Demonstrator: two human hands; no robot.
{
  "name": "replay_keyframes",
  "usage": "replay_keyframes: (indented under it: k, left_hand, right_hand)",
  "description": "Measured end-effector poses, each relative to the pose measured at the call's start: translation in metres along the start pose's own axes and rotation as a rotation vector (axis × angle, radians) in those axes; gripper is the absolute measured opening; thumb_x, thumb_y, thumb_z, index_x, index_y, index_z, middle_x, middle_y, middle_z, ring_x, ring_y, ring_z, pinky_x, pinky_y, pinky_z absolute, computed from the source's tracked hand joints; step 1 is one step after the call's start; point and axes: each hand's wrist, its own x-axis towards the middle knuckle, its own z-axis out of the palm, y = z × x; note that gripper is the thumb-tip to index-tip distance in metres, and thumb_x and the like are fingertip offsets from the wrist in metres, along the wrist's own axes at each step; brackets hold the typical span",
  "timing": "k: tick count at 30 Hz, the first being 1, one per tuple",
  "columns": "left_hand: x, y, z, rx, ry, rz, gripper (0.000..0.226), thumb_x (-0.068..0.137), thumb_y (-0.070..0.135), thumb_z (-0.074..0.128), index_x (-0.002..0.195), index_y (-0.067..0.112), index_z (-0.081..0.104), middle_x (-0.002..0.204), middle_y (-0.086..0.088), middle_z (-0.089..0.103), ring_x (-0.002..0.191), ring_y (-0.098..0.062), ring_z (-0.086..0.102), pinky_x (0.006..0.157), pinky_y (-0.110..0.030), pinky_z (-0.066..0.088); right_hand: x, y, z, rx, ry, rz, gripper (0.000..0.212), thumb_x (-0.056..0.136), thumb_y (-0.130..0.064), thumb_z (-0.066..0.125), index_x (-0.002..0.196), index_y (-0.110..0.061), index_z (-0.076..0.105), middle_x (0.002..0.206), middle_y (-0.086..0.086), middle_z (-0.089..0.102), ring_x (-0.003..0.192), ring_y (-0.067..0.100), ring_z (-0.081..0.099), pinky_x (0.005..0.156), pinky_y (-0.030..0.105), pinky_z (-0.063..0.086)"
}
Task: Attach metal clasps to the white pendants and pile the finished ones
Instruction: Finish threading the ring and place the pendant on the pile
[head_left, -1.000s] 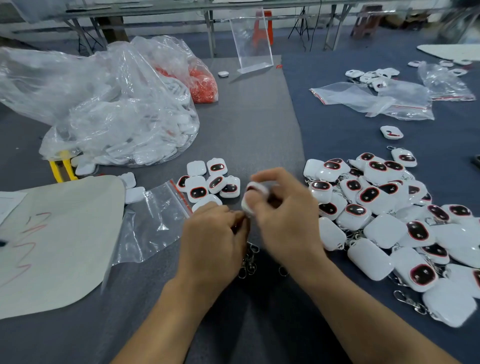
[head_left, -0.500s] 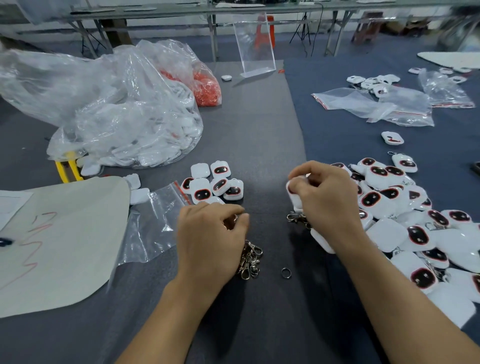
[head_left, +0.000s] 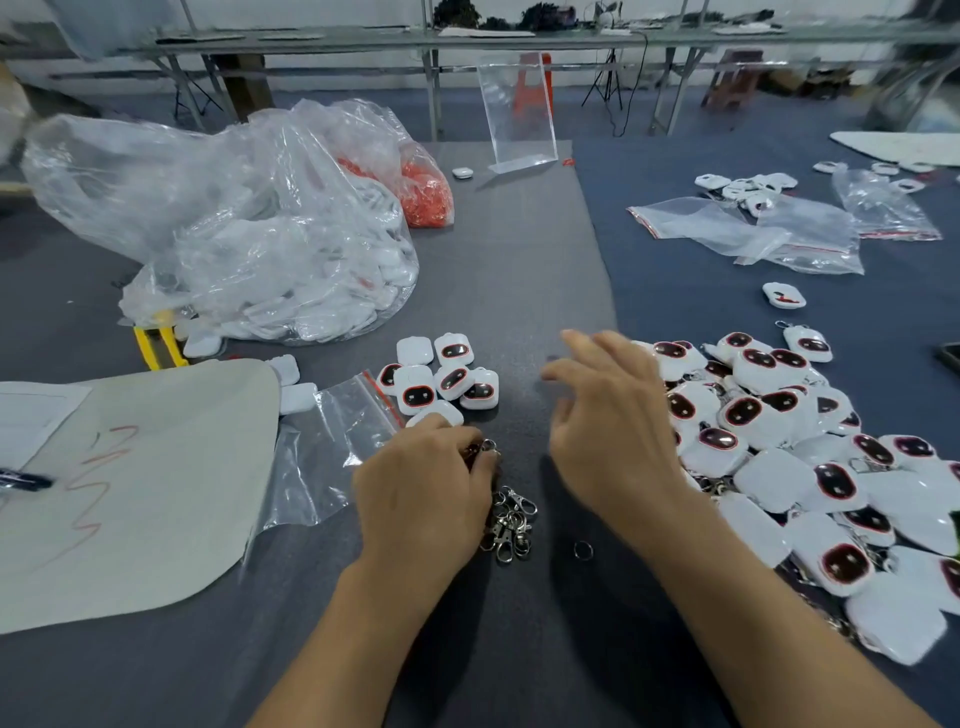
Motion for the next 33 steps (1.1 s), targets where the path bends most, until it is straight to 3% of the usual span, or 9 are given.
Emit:
replay_keyframes:
  k: [3,5,8,15,21,25,28,31,33]
  left_hand:
    - [0.002,-0.001,0.0,0.045,-0.033,0.018,0.019,0.089,0.052,0.062,0.097,0.041,0.075,0.087,0.013,0.064,0.082,-0.016,0.064,0.061,-0.028,0.03]
    - [0.003,0.0,-0.001,0.08,-0.048,-0.004,0.02,0.089,0.049,0.059,0.092,0.037,0.075,0.08,0.01,0.061,0.074,-0.017,0.06,0.058,-0.028,0.027]
    - [0.006,-0.005,-0.002,0.072,-0.075,-0.092,0.022,0.085,0.049,0.058,0.08,0.033,0.072,0.07,0.01,0.05,0.063,-0.016,0.045,0.053,-0.028,0.023]
    - [0.004,-0.008,-0.005,0.032,-0.044,-0.119,0.018,0.08,0.04,0.061,0.078,0.026,0.071,0.081,0.006,0.067,0.073,-0.021,0.063,0.059,-0.028,0.033]
    - [0.002,-0.013,-0.009,0.058,-0.001,-0.094,0.021,0.086,0.037,0.055,0.085,0.031,0.075,0.081,0.007,0.07,0.073,-0.019,0.063,0.058,-0.028,0.035]
    - [0.004,-0.013,-0.013,0.03,0.051,-0.13,0.017,0.088,0.033,0.06,0.081,0.031,0.076,0.068,0.005,0.069,0.063,-0.02,0.059,0.054,-0.027,0.033]
    - [0.004,-0.014,-0.018,0.011,0.13,-0.161,0.013,0.082,0.032,0.074,0.07,0.028,0.074,0.062,0.005,0.067,0.055,-0.022,0.053,0.05,-0.022,0.024]
    - [0.003,-0.018,-0.017,-0.062,0.198,-0.039,0.01,0.072,0.036,0.084,0.073,0.031,0.077,0.07,0.01,0.067,0.066,-0.02,0.064,0.055,-0.024,0.035]
    - [-0.002,-0.015,-0.017,-0.193,-0.004,0.065,0.02,0.07,0.052,0.077,0.083,0.037,0.077,0.082,0.016,0.066,0.08,-0.011,0.064,0.066,-0.028,0.045]
  right_hand:
    - [0.005,-0.024,0.023,0.192,-0.106,-0.117,0.055,0.083,0.001,0.055,0.134,-0.017,0.062,0.149,0.002,0.055,0.142,0.023,0.039,0.121,0.035,0.028]
    - [0.012,-0.032,0.035,0.368,-0.213,-0.101,0.058,0.084,-0.002,0.049,0.137,-0.024,0.055,0.136,-0.01,0.056,0.132,0.016,0.044,0.107,0.031,0.038]
    - [0.025,-0.034,0.047,0.411,-0.307,0.032,0.049,0.084,-0.017,0.052,0.13,-0.033,0.051,0.116,-0.009,0.057,0.116,0.018,0.047,0.091,0.03,0.035]
    - [0.023,-0.03,0.045,0.323,-0.285,0.033,0.012,0.09,-0.017,0.052,0.088,-0.012,0.062,0.087,0.002,0.066,0.087,0.025,0.055,0.079,0.044,0.047]
    - [-0.008,-0.011,0.025,0.648,-0.243,0.196,0.029,0.104,-0.028,0.051,0.093,-0.028,0.078,0.088,-0.016,0.075,0.085,0.0,0.066,0.077,0.018,0.049]
    - [-0.018,-0.012,0.018,1.023,-0.149,0.455,0.041,0.107,-0.025,0.049,0.082,-0.021,0.08,0.075,0.001,0.076,0.069,0.016,0.068,0.068,0.029,0.055]
    - [-0.022,-0.01,0.014,1.152,-0.12,0.567,0.048,0.108,-0.032,0.049,0.075,-0.007,0.074,0.048,0.006,0.054,0.043,0.015,0.047,0.047,0.025,0.042]
    - [-0.021,-0.007,0.009,1.271,-0.128,0.556,0.045,0.106,-0.029,0.052,0.078,-0.005,0.078,0.056,0.011,0.056,0.041,0.012,0.039,0.044,0.022,0.036]
    - [-0.02,-0.006,0.003,1.389,-0.171,0.528,0.037,0.104,-0.022,0.055,0.081,-0.011,0.082,0.075,0.012,0.071,0.05,0.012,0.054,0.049,0.02,0.045]
